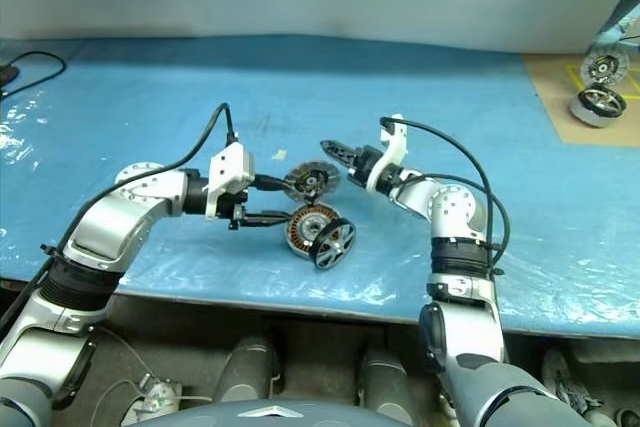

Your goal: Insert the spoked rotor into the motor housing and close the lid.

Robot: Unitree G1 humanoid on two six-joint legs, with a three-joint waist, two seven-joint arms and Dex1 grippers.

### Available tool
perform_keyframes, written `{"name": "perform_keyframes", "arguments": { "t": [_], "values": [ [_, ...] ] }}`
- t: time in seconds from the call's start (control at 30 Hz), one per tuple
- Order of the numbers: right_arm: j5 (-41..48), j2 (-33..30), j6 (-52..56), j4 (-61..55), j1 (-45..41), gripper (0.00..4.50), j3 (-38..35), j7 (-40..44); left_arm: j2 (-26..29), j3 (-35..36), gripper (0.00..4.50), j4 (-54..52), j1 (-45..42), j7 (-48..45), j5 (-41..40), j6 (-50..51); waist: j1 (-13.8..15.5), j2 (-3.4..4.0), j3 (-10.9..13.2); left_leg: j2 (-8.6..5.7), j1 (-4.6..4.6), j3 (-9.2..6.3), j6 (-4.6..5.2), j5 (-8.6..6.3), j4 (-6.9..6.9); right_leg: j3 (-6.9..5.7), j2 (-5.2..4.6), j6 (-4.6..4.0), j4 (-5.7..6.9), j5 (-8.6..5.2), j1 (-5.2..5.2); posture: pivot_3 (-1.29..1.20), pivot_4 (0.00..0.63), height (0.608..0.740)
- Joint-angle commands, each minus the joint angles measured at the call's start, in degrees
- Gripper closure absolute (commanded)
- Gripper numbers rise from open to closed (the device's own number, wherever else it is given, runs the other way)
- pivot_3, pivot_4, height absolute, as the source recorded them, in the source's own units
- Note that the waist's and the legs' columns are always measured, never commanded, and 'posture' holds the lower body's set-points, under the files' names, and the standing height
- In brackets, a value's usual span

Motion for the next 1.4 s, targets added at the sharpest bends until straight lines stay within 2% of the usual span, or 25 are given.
{"name": "perform_keyframes", "arguments": {
  "t": [0.03, 0.17, 0.3, 0.37, 0.43, 0.47, 0.53, 0.6, 0.8, 1.0, 1.1, 1.4],
  "values": [
    [-0.7, -6.3, -0.7, -12.0, 2.3, 2.22, 4.1, 6.2, -0.5, 3.3, 1.59, -3.5, 1.2, 0.9, -3.3, -0.1, 0.1, 0.0, 0.0, 0.0, 0.0, 0.0, 0.0, 0.0, -0.01, -0.01, 0.01, 0.01, -0.03, 0.0, 0.0, 0.0, 0.15, 0.74],
    [-4.3, -18.9, -3.2, -23.4, 8.3, 2.22, 7.0, 12.3, -0.2, 3.7, 1.59, -3.7, 3.9, 1.8, -3.1, -1.7, 0.2, -0.01, 0.0, 0.0, 0.05, -0.04, -0.01, -0.01, -0.04, -0.02, 0.01, 0.04, -0.07, 0.0, 0.07, 0.0, 0.15, 0.74],
    [-6.3, -32.1, -5.8, -33.5, 18.3, 2.22, 6.1, 19.3, -0.1, 4.4, 1.59, -4.5, 5.7, 2.2, -4.3, -1.4, 0.4, 0.0, 0.0, 0.0, 0.14, -0.06, 0.0, -0.01, -0.03, 0.01, 0.01, 0.13, -0.11, 0.01, 0.17, 0.0, 0.15, 0.74],
    [-4.4, -35.9, -5.3, -38.7, 22.7, 2.22, 4.1, 21.3, 0.0, 4.5, 1.59, -4.7, 6.3, 2.2, -4.6, -1.5, 0.4, -0.01, 0.0, 0.0, 0.16, -0.07, 0.0, -0.01, -0.02, 0.03, 0.01, 0.14, -0.13, 0.01, 0.19, 0.0, 0.15, 0.74],
    [-3.3, -38.5, -5.6, -44.5, 27.2, 1.89, 3.3, 22.9, -0.1, 4.7, 1.57, -4.3, 6.7, 2.2, -4.6, -2.2, 0.1, -0.01, 0.0, 0.01, 0.23, -0.07, 0.01, -0.02, -0.03, 0.07, 0.02, 0.15, -0.17, 0.0, 0.23, 0.0, 0.15, 0.74],
    [-6.4, -40.5, -8.1, -46.8, 29.7, 1.66, 4.9, 23.4, -0.3, 4.9, 1.57, -3.7, 6.8, 2.2, -4.5, -2.9, 0.0, -0.01, 0.0, 0.0, 0.26, -0.08, 0.02, -0.02, -0.04, 0.1, 0.03, 0.15, -0.16, 0.0, 0.23, 0.0, 0.15, 0.74],
    [-9.9, -42.8, -11.0, -49.4, 33.3, 1.0, 7.1, 24.3, -0.8, 5.3, 1.57, -2.6, 6.8, 1.8, -4.7, -4.2, 0.1, -0.01, 0.0, 0.01, 0.34, -0.14, 0.03, -0.02, -0.03, 0.13, 0.04, 0.16, -0.17, -0.01, 0.29, 0.0, 0.15, 0.74],
    [-10.1, -42.6, -11.3, -50.2, 33.9, 0.35, 8.6, 23.8, -1.0, 5.6, 1.57, -1.5, 6.2, 1.0, -5.6, -4.2, 0.0, -0.02, 0.0, 0.01, 0.41, -0.16, 0.03, -0.02, -0.02, 0.13, 0.04, 0.17, -0.25, -0.02, 0.38, 0.0, 0.15, 0.74],
    [-14.2, -35.2, -12.9, -47.3, 31.6, 0.35, 16.4, 18.5, -1.3, 4.8, 1.57, 1.6, 4.9, 0.9, -5.0, -4.6, 0.0, -0.03, 0.0, -0.04, 0.58, -0.2, 0.08, 0.0, 0.03, 0.31, 0.0, 0.01, -0.3, -0.11, 0.48, 0.0, 0.15, 0.74],
    [-15.7, -27.4, -13.1, -42.7, 29.9, 0.35, 19.9, 14.7, -0.7, 3.7, 1.57, 0.8, 4.4, 0.6, -4.9, -2.8, 0.0, -0.03, 0.0, -0.07, 0.5, -0.19, 0.08, 0.01, -0.03, 0.3, -0.01, 0.1, -0.32, -0.04, 0.41, 0.0, 0.15, 0.74],
    [-18.7, -26.3, -15.3, -40.3, 29.5, 0.35, 21.2, 13.9, -0.6, 3.5, 1.57, 0.4, 3.7, 0.6, -5.0, -1.9, 0.0, -0.03, 0.0, -0.06, 0.49, -0.17, 0.08, 0.01, -0.05, 0.28, 0.0, 0.17, -0.31, 0.0, 0.41, 0.0, 0.15, 0.74],
    [-19.1, -24.6, -13.5, -39.2, 27.5, 0.35, 22.7, 13.7, -1.2, 2.7, 1.57, 0.1, 3.5, 1.0, -4.7, -1.7, -0.1, -0.03, 0.0, -0.07, 0.52, -0.13, 0.08, 0.01, -0.05, 0.3, -0.01, 0.18, -0.29, 0.01, 0.42, 0.0, 0.15, 0.74]
  ]
}}
